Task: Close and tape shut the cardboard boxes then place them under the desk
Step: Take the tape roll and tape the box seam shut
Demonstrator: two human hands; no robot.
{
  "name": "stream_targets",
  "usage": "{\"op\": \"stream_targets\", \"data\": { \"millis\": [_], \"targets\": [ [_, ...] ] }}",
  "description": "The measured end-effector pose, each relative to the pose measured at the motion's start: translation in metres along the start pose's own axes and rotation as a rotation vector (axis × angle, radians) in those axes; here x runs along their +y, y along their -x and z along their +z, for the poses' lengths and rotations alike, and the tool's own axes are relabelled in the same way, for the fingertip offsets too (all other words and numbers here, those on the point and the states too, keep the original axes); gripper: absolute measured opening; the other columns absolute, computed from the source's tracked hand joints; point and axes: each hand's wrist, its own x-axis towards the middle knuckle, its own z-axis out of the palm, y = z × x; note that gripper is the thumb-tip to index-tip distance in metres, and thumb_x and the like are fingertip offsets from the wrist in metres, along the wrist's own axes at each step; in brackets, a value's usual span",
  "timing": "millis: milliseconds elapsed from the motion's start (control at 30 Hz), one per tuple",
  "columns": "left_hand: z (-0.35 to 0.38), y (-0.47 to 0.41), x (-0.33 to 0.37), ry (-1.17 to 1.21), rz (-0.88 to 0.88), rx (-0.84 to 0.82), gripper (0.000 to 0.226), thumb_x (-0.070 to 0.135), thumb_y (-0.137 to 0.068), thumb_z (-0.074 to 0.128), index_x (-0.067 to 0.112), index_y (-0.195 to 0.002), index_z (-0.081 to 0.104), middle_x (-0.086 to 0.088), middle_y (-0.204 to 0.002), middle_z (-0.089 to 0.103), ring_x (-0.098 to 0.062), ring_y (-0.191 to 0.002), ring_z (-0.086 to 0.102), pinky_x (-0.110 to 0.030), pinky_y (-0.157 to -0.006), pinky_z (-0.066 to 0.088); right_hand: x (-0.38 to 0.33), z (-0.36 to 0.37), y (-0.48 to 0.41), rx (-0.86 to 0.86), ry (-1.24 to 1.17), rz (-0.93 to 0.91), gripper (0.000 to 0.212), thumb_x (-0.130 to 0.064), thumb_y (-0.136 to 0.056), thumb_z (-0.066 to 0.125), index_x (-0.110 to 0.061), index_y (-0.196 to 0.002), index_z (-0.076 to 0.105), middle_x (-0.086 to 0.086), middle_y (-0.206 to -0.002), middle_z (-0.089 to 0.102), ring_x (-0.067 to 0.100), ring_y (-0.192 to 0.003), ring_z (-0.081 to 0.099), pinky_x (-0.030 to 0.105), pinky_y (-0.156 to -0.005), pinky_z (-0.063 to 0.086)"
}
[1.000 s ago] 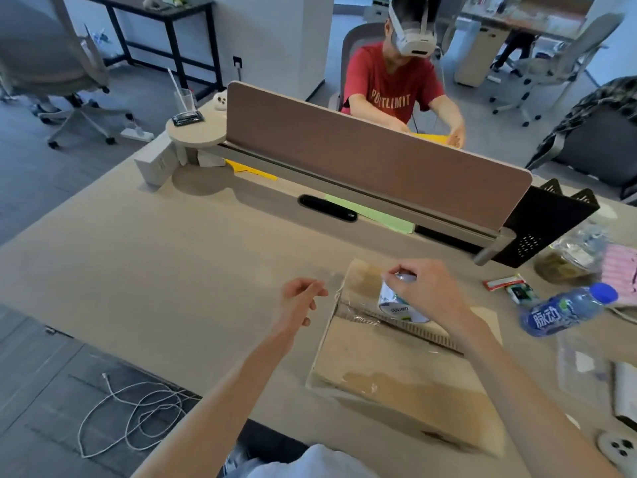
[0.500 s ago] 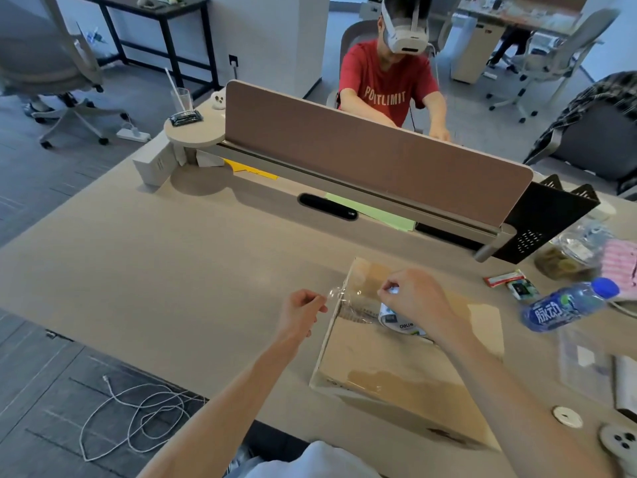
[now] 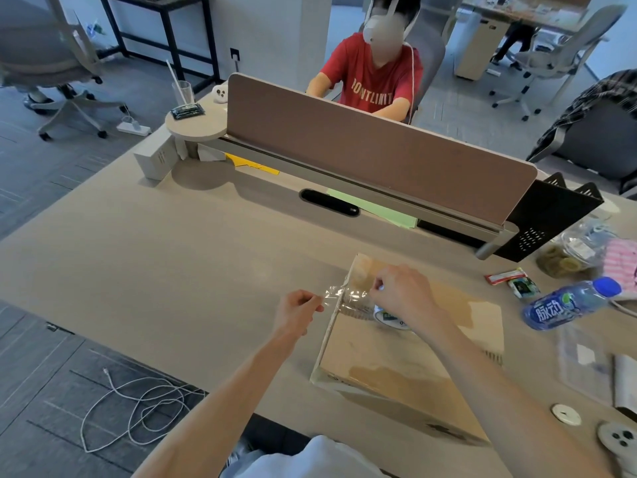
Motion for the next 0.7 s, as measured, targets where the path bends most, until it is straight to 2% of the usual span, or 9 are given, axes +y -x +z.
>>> {"op": "stream_targets", "data": {
  "millis": [267,333,433,533,700],
  "targets": [
    [0.003,-0.004,-0.007,-0.019,-0.029,-0.008,0.009,0.020,-0.084,0.064,0.014,-0.080,0.068,0.005,-0.072,0.066,-0.013,-0.059,0.042,-0.023,-0.046,0.030,-0.011,-0.002,-0.006,-0.071,0.078,0.024,0.019,-0.012,-0.070,0.058,-0.016,-0.083,0.071,0.006,-0.087,0.068,0.030,-0.081,0.064,0.029,-0.065,0.045],
    [0.003,-0.004,-0.009,-0.027,-0.039,-0.009,0.008,0.020,-0.083,0.064,0.014,-0.079,0.068,0.005,-0.071,0.065,-0.013,-0.059,0.042,-0.022,-0.046,0.030,-0.014,-0.001,-0.008,-0.082,0.105,0.007,0.018,-0.020,-0.075,0.060,-0.016,-0.090,0.070,0.006,-0.091,0.068,0.031,-0.087,0.064,0.029,-0.068,0.043],
    [0.005,-0.005,-0.013,-0.030,-0.051,-0.016,0.010,0.019,-0.083,0.064,0.012,-0.078,0.069,0.003,-0.072,0.064,-0.013,-0.059,0.042,-0.022,-0.045,0.029,-0.017,0.000,-0.010,-0.085,0.149,-0.024,0.028,-0.037,-0.084,0.060,-0.016,-0.100,0.070,0.007,-0.099,0.068,0.031,-0.095,0.063,0.032,-0.076,0.046],
    [0.009,-0.005,-0.015,-0.044,-0.053,-0.031,0.011,0.022,-0.084,0.065,0.012,-0.081,0.069,0.005,-0.072,0.065,-0.011,-0.058,0.043,-0.021,-0.044,0.031,-0.018,-0.002,-0.010,-0.085,0.159,-0.033,0.033,-0.044,-0.086,0.059,-0.016,-0.100,0.071,0.007,-0.101,0.069,0.030,-0.095,0.063,0.033,-0.077,0.047],
    [0.018,-0.004,-0.018,-0.073,-0.059,-0.051,0.013,0.025,-0.086,0.064,0.014,-0.082,0.069,0.006,-0.071,0.065,-0.010,-0.058,0.046,-0.020,-0.043,0.034,-0.019,-0.006,-0.007,-0.102,0.152,-0.033,0.028,-0.037,-0.087,0.057,-0.017,-0.103,0.070,0.005,-0.104,0.068,0.028,-0.097,0.063,0.034,-0.081,0.049]
  ]
}}
